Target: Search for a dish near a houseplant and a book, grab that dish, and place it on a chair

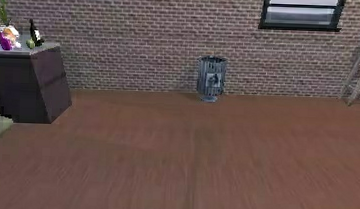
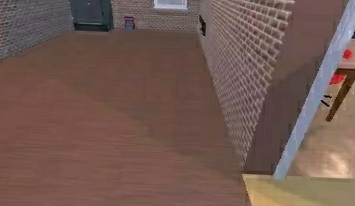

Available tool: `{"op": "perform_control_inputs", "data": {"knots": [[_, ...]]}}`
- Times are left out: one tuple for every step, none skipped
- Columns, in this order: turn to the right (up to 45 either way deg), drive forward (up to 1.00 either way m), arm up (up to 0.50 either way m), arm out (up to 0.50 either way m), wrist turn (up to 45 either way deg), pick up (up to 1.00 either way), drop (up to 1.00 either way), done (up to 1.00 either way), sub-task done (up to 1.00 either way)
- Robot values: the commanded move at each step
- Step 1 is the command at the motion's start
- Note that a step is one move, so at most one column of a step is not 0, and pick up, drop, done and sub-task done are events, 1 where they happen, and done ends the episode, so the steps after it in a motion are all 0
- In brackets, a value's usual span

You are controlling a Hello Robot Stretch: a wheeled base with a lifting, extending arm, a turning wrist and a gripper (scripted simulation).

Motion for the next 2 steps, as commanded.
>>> {"op": "perform_control_inputs", "data": {"knots": [[45.0, 0.0, 0.0, 0.0, 0.0, 0.0, 0.0, 0.0, 0.0], [45.0, 0.0, 0.0, 0.0, 0.0, 0.0, 0.0, 0.0, 0.0]]}}
